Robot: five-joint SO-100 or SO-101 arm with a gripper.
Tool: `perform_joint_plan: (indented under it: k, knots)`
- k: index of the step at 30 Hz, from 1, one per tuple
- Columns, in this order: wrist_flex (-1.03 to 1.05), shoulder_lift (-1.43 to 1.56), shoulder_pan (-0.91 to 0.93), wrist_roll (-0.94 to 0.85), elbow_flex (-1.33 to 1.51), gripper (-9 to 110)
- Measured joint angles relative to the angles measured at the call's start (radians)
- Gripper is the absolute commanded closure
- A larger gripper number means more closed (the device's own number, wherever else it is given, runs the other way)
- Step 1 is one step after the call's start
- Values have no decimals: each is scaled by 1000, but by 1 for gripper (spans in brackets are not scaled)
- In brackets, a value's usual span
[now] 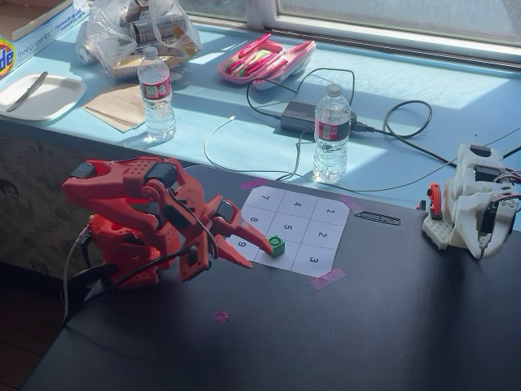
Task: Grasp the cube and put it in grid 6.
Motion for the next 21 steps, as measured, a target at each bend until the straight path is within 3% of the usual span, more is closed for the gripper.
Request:
perform_joint_plan:
  k: [9, 11, 21]
  knots:
    - [201, 58, 32, 29, 146, 87]
    - [202, 60, 29, 29, 158, 101]
    - [204, 60, 26, 71, 187, 101]
